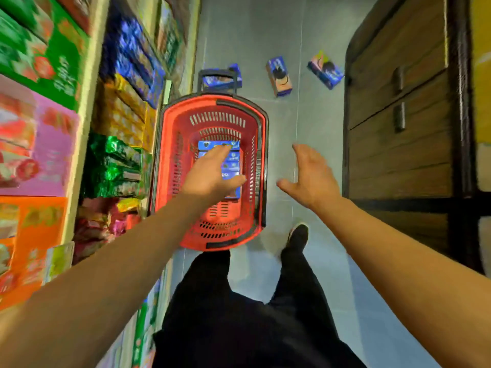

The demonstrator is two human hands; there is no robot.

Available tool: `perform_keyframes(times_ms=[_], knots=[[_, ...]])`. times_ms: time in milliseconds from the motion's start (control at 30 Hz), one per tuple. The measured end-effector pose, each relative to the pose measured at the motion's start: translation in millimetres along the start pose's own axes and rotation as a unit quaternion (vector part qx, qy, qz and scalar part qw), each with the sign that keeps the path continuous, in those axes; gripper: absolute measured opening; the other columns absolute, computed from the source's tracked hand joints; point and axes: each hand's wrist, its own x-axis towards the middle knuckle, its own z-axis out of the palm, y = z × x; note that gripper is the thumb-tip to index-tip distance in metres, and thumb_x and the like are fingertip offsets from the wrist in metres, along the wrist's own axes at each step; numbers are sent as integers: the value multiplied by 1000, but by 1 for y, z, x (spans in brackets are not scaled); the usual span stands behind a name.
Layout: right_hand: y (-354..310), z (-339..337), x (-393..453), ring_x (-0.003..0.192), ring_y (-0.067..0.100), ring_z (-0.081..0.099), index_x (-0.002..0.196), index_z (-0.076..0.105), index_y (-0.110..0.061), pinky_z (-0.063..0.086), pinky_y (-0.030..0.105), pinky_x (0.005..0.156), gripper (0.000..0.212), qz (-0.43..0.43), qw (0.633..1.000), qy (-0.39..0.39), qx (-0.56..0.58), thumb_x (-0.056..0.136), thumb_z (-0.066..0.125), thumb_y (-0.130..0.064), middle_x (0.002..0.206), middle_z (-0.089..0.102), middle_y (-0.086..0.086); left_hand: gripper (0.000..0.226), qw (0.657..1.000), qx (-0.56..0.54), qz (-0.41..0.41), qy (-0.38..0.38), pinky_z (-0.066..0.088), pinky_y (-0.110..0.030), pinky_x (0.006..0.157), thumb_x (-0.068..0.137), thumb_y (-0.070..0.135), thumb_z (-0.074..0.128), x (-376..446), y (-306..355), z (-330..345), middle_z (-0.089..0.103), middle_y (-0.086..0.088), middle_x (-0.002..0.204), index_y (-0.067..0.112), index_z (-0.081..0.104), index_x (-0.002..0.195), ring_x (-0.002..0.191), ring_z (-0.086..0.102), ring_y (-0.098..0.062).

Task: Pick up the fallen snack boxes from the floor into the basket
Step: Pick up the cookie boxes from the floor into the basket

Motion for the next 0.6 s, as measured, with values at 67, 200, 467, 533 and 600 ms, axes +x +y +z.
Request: perform_keyframes(times_ms=[67,200,467,533,600], knots=[[23,-26,-3,141,34,31,152,26,-12,29,44,115,91,-13,1000,25,2,81,71,-47,154,34,12,77,999,1,24,26,18,-27,115,82,36,71,0,35,-4,37,-11,151,7,37,145,141,31,-22],[74,-72,-9,142,30,30,152,26,-14,29,42,117,90,-40,997,58,18,81,71,-48,154,35,10,76,996,15,39,78,20,-29,115,83,37,70,-1,106,-4,36,-7,152,13,36,146,143,28,-18],[160,-165,-3,139,26,33,150,29,-14,31,38,113,89,-74,992,101,7,81,71,-50,153,36,7,76,987,11,32,158,22,-26,113,80,36,73,29,225,13,41,-9,149,10,40,143,140,34,-20],[173,-183,6,139,26,34,150,29,-14,33,39,112,90,-77,991,113,6,80,72,-50,152,37,6,75,985,9,35,170,23,-26,112,81,37,73,43,247,11,42,-7,149,11,40,144,139,35,-19],[184,-200,18,138,26,35,150,29,-14,34,39,111,90,-74,989,126,7,79,72,-50,151,38,6,74,982,-2,40,183,24,-26,111,81,36,72,61,261,8,43,-6,148,12,41,144,138,36,-20]])
